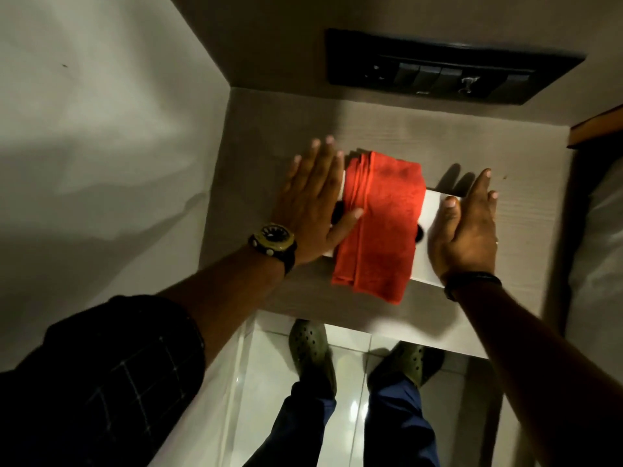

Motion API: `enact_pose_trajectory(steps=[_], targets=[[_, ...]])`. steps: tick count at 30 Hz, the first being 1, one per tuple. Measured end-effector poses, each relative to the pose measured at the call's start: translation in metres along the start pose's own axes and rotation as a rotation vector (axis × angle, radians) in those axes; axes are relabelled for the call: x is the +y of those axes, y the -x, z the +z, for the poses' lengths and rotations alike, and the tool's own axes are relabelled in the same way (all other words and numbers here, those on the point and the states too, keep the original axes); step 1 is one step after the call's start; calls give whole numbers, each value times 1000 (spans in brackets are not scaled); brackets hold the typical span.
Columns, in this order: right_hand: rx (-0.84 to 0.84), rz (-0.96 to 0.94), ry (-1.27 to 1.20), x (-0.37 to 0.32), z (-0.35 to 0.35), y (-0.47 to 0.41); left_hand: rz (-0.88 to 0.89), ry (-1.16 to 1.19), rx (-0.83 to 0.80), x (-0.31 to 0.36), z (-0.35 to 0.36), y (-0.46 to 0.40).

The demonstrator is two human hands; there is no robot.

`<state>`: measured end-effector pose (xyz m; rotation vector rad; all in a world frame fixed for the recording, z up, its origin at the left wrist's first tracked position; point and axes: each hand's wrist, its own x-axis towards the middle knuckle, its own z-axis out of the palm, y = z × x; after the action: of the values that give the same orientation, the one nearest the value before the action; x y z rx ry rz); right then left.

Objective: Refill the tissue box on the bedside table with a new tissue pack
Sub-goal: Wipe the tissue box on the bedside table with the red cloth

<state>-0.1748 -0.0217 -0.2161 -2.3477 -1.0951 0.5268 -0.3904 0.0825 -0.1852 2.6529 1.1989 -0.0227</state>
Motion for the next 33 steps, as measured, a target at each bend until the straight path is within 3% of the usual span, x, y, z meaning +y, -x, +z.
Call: enact_pose_trajectory(steps=[3,7,10,14,17,21,26,31,33], targets=[[-33,-12,-6,-5,0,-1,-19,-20,-73,-24,-3,4],[-18,86,5,-16,-15,4,-23,-13,-45,-22,2,3],[105,-108,-17,-60,-12,21,-29,-3,-23,-24,3,2],[-110,-290,207,-99,24,41,-36,-10,-66,-22,0,2],[-125,-329,377,-88,35,41,-42,-22,-65,-23,-2,2],[-119,-394,427,-67,22,40,-47,-26,-91,-25,-1,3],[-75,-301,484,-37,2,40,-39,-62,-72,-26,1,3],[76,59,337,-36,4,48,-39,-67,-58,-26,2,4],[99,100,348,-39,6,50,-38,-66,-52,-26,4,3]])
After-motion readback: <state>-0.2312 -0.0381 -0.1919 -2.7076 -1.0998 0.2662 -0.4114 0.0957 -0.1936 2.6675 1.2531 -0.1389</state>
